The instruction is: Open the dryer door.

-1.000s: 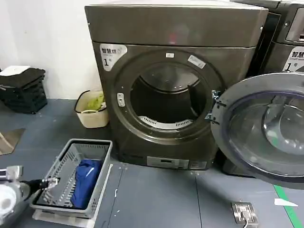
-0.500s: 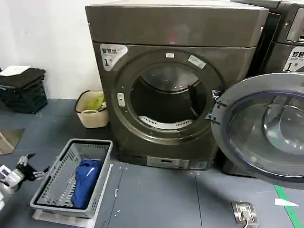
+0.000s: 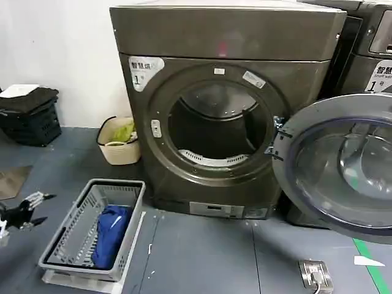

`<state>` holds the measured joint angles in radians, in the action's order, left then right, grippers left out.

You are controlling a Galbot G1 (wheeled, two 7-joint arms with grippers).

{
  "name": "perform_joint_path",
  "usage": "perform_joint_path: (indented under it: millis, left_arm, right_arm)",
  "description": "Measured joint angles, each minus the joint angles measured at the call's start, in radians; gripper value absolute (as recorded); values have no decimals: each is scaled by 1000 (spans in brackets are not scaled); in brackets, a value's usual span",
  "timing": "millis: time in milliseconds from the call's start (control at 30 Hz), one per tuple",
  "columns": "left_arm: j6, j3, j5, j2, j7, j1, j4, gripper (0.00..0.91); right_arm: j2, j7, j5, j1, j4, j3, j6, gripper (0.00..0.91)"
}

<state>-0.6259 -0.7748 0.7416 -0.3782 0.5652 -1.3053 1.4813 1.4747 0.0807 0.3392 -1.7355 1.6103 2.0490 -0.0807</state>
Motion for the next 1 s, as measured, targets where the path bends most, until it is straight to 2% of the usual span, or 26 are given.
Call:
perform_joint_path:
  millis: [133, 233, 533, 767, 1000]
  left_arm:
    - [-154, 56, 111, 28, 29, 57, -20, 907]
    - [-199, 100, 127, 55, 40, 88, -15, 907]
    - [-200, 270, 161, 83, 42, 216, -22, 907]
    - [-200, 476, 258, 46, 57, 425, -34, 907]
    - [-199, 677, 287, -6, 81, 651, -75, 907]
  right_arm:
    - [2, -2, -1, 1, 0, -6, -3, 907]
    - [2, -3, -1, 3, 1, -9, -8, 907]
    - [2, -12, 8, 6, 1, -24, -17, 907]
    - [3, -24, 29, -1, -3, -24, -35, 907]
    - [4, -35, 56, -6, -4, -14, -40, 907]
